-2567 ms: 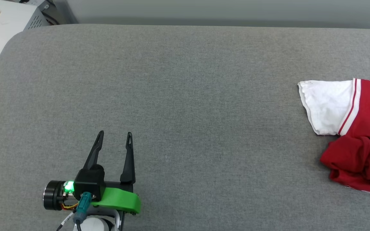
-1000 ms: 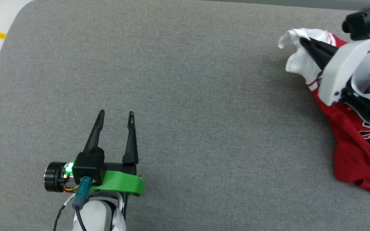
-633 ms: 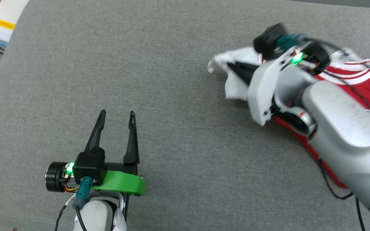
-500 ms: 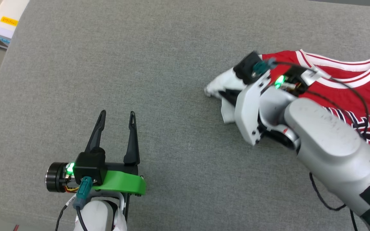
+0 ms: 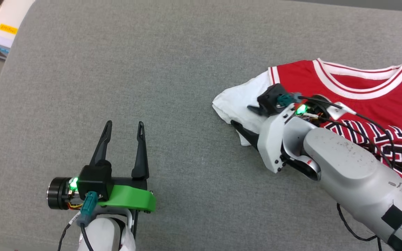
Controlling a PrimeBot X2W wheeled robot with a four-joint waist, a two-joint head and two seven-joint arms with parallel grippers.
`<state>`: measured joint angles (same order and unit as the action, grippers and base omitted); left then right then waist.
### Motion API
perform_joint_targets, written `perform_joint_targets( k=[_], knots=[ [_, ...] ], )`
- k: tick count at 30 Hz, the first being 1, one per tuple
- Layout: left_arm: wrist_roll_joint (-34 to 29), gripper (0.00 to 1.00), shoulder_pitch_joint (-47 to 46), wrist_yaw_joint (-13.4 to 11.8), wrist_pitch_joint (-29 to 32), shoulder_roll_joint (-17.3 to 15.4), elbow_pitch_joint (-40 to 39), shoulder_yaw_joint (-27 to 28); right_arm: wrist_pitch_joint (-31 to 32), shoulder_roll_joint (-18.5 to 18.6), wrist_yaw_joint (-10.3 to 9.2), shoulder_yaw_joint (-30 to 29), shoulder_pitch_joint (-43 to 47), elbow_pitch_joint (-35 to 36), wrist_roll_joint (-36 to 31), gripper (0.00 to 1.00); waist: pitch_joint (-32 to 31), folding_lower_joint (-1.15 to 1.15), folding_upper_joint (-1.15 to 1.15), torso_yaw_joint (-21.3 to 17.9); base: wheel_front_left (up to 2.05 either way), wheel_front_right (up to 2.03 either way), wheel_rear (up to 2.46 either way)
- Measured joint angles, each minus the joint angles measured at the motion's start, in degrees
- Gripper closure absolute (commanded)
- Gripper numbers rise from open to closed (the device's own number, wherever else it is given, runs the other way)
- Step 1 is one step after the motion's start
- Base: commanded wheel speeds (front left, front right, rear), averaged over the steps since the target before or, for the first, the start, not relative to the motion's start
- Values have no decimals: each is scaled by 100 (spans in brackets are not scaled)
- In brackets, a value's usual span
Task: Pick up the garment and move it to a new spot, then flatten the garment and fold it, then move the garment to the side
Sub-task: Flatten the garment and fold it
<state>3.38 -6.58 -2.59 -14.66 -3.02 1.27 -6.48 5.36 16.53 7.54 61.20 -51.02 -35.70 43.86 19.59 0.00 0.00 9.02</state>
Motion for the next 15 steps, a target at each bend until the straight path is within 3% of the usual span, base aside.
perform_joint_targets(
  k=[8,15],
  knots=[
    [-143,0,-5,234,0,-163,-8,205,-1426,387,0,-923,481,534,-419,0,-405,0,0,-244,0,0,0],
    [-142,0,-522,625,0,-536,88,294,-1917,543,0,-2672,1597,1101,-1482,0,-660,0,0,-613,0,0,0]
  ],
)
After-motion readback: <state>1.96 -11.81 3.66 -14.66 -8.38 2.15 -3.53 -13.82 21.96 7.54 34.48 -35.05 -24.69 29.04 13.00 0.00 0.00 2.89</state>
